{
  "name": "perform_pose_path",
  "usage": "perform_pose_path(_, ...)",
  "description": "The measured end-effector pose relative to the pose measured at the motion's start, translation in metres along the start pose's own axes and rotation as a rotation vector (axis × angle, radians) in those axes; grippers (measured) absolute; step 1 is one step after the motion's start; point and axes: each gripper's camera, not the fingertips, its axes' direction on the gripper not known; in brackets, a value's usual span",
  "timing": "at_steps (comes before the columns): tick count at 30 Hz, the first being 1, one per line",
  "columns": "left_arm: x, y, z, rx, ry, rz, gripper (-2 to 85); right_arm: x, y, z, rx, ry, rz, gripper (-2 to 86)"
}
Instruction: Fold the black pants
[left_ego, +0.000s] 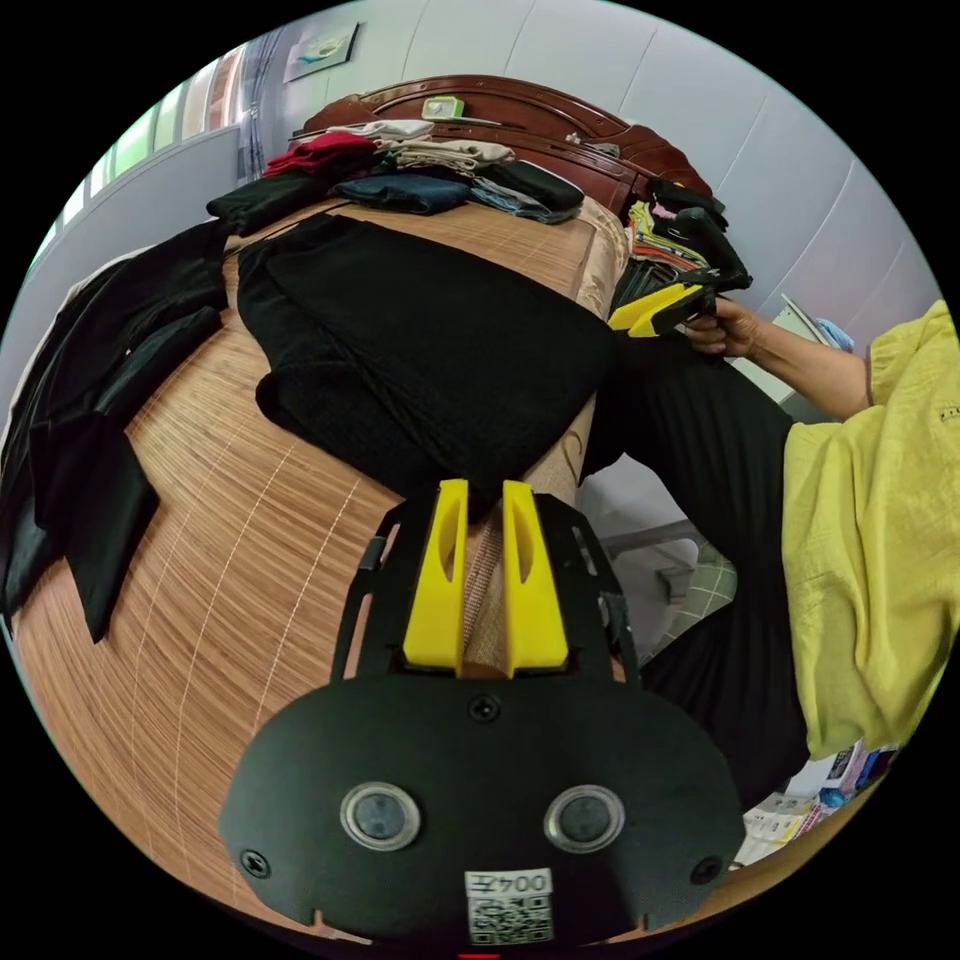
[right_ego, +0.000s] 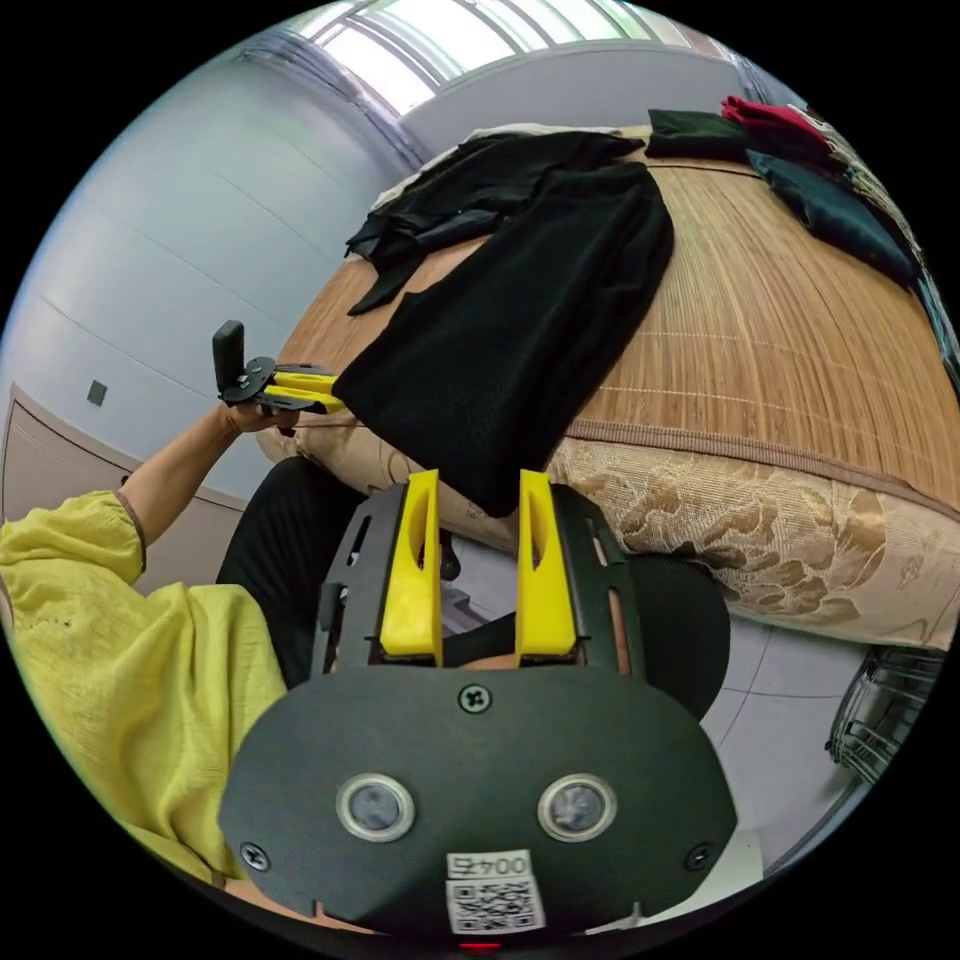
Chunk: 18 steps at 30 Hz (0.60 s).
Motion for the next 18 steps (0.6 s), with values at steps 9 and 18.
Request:
perform_pose_path(9, 0.013, -0.009, -0.011, -0.066, -0.049, 0.011, 3.8, -0.011, -0.009, 0.019, -0.098, 0.092, -0.018, 4.8)
perform_pose_path(18, 0.027, 0.005, -0.012, -0.079, -0.030, -0.029, 2.1, -0.019, 0.003, 0.043, -0.229, 0.249, -0.017, 4.6)
